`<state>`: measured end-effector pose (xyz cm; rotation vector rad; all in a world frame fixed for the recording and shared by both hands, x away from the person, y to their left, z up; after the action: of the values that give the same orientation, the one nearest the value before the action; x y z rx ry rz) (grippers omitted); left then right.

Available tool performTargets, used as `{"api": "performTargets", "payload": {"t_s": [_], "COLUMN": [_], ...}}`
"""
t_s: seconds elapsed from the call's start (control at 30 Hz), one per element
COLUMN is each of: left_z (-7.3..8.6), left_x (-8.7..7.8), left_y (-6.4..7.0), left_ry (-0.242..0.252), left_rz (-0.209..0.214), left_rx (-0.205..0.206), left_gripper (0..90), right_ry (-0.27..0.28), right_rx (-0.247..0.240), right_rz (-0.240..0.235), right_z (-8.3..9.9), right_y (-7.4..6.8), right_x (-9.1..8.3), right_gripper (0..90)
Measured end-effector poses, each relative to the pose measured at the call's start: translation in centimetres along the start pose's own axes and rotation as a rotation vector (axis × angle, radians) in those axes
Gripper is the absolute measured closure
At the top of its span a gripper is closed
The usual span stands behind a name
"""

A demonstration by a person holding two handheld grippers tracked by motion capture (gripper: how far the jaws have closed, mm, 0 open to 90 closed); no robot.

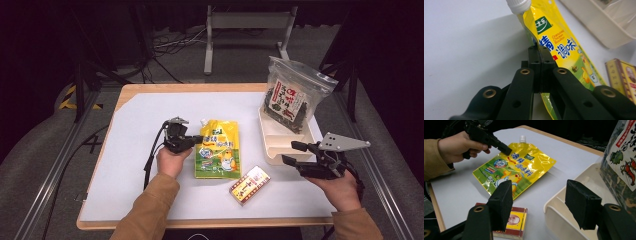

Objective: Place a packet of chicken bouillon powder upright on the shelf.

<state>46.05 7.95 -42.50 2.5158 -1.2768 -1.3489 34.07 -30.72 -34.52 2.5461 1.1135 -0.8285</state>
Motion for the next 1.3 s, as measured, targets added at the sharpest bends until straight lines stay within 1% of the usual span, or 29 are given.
{"api": "performTargets", "payload": {"t_s": [0.07,0.1,0.13,0.17,0.23,0.27,0.3,0.33,0.43,0.57,0.63,0.67,0.7,0.83,0.9,0.97,1.0,1.07,1.1,1.13,1.23,1.27,1.3], "left_z": [0.0,0.0,0.0,0.0,0.0,0.0,0.0,0.0,0.0,-0.1,0.0,0.0,0.0,0.0,0.0,0.0,-0.1,0.0,0.0,0.0,0.0,0.1,0.1], "left_x": [-0.3,-1.0,-1.0,-1.3,-2.2,-2.2,-2.4,-2.8,-3.8,-4.9,-5.3,-5.4,-5.5,-6.1,-6.6,-7.0,-7.2,-7.6,-7.6,-7.9,-8.6,-8.8,-9.0], "left_y": [0.2,0.4,0.4,0.6,0.9,0.9,1.1,1.5,2.4,3.5,4.0,4.1,4.4,5.2,5.7,6.2,6.4,7.0,7.0,7.1,7.4,7.4,7.4], "left_ry": [0.007,0.026,0.026,0.037,0.067,0.067,0.077,0.093,0.137,0.171,0.181,0.189,0.192,0.206,0.210,0.217,0.219,0.226,0.226,0.235,0.249,0.252,0.260], "left_rz": [0.005,0.008,0.008,0.018,0.035,0.035,0.040,0.046,0.065,0.073,0.083,0.086,0.093,0.099,0.097,0.104,0.098,0.106,0.106,0.102,0.104,0.107,0.106], "left_rx": [0.004,0.023,0.023,0.027,0.056,0.056,0.063,0.084,0.128,0.191,0.207,0.223,0.224,0.269,0.300,0.319,0.334,0.346,0.346,0.365,0.371,0.372,0.382], "left_gripper": [90.0,90.0,90.0,90.0,90.0,90.0,90.0,90.0,90.0,90.0,90.0,90.0,90.0,90.0,90.0,90.0,90.0,90.0,90.0,90.0,90.0,90.0,90.0], "right_ry": [0.001,0.001,0.001,0.002,0.003,0.003,0.003,0.003,0.004,0.005,0.004,0.004,0.002,0.003,0.004,0.002,-0.002,-0.010,-0.011,-0.011,-0.013,-0.012,-0.012], "right_rx": [0.000,-0.002,-0.002,-0.003,-0.008,-0.008,-0.007,-0.008,-0.010,-0.013,-0.013,-0.015,-0.016,-0.023,-0.027,-0.026,-0.032,-0.035,-0.036,-0.036,-0.042,-0.044,-0.044], "right_rz": [-0.001,0.000,0.000,-0.001,-0.004,-0.004,-0.004,-0.005,-0.006,-0.007,-0.008,-0.009,-0.007,-0.010,-0.011,-0.014,-0.011,-0.016,-0.020,-0.020,-0.033,-0.044,-0.044], "right_z": [0.0,-0.1,-0.1,-0.1,-0.2,-0.2,-0.2,-0.2,-0.3,-0.4,-0.4,-0.4,-0.4,-0.5,-0.6,-0.7,-0.7,-0.7,-0.8,-0.8,-1.1,-1.4,-1.4], "right_y": [0.0,0.0,0.0,-0.1,-0.2,-0.2,-0.2,-0.3,-0.4,-0.6,-0.7,-0.7,-0.8,-1.0,-1.1,-1.2,-1.3,-1.4,-1.5,-1.5,-1.8,-2.1,-2.1], "right_x": [0.0,0.0,0.0,0.0,0.0,0.0,0.0,0.0,0.0,0.1,0.1,0.1,0.1,0.2,0.2,0.3,0.4,0.6,0.8,0.8,1.3,1.7,1.7], "right_gripper": [39.0,39.1,39.1,39.1,39.2,39.2,39.3,39.3,39.3,39.3,39.3,39.3,39.3,39.3,39.3,39.3,39.3,39.3,39.3,39.3,39.2,39.1,39.1]}}
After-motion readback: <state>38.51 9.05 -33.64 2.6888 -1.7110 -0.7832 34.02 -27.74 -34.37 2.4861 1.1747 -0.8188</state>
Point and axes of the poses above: each handheld gripper's, and its own axes: x roughly forward along the jaws, z roughly out of its underside, y roughly to its right, the point moved 2 cm from there along x, roughly forward along the jaws, and after that the axes turned 9 degrees about -y, right-handed, at the moved point
